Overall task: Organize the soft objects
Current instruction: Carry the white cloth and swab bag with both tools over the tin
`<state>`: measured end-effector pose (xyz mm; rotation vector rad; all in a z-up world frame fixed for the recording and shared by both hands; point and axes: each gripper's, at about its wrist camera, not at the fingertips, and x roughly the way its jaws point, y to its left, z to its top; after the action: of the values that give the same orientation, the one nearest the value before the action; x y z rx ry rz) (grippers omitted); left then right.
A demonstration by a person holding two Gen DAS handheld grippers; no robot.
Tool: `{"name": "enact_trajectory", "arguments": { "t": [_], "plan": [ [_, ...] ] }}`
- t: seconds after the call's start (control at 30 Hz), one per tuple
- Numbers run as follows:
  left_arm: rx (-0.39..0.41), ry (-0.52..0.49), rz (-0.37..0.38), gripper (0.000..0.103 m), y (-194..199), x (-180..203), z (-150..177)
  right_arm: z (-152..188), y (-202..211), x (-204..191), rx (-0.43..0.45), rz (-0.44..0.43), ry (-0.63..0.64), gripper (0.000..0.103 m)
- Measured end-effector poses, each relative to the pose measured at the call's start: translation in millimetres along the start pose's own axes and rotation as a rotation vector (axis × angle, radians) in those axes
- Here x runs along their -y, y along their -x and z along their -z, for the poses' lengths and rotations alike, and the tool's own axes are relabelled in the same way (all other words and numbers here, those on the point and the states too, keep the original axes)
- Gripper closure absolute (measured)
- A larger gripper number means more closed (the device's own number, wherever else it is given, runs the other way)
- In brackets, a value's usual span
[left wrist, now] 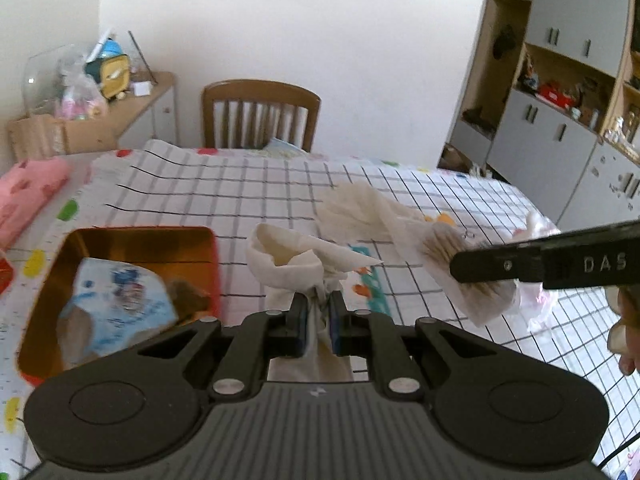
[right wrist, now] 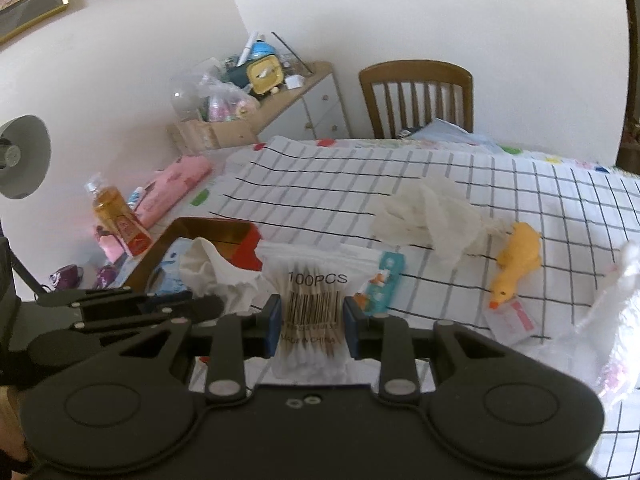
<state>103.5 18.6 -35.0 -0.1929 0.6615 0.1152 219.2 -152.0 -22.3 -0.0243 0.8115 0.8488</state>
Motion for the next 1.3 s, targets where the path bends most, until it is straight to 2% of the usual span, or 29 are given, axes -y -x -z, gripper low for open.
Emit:
{"name": "enact_trajectory", "arguments": {
  "t": [0.3, 0.63, 0.9, 1.17, 1.3],
  "plan": [
    [0.045, 0.03, -0.05, 0.092, 36.3, -45.3, -14.8, -16.5, -11.1, -50.9, 0.021, -0.035, 0.064, 0.072],
    [0.027, 0.038, -0.13, 0.092, 50.9, -89.9, -16.5, -38.0, -42.7, -96.3, 0.015, -0.082, 0.113, 0.072],
    [-0.015, 0.061, -0.204, 0.092, 35.8, -125.4, -11.4, -46.0, -82.0, -118.0, -0.025, -0.085, 0.148, 0.072],
    [-0.079, 0.107, -0.237, 0.092, -3.5, -150.3, -6.6, -46.1, -132.5, -128.9, -0.094, -0.04, 0.21, 0.072],
    [-0.122, 0.131, -0.229, 0.092, -19.5, -157.9, -2.0, -43.5, -151.7, -131.0, -0.123, -0.033, 0.242, 0.072]
  ]
}}
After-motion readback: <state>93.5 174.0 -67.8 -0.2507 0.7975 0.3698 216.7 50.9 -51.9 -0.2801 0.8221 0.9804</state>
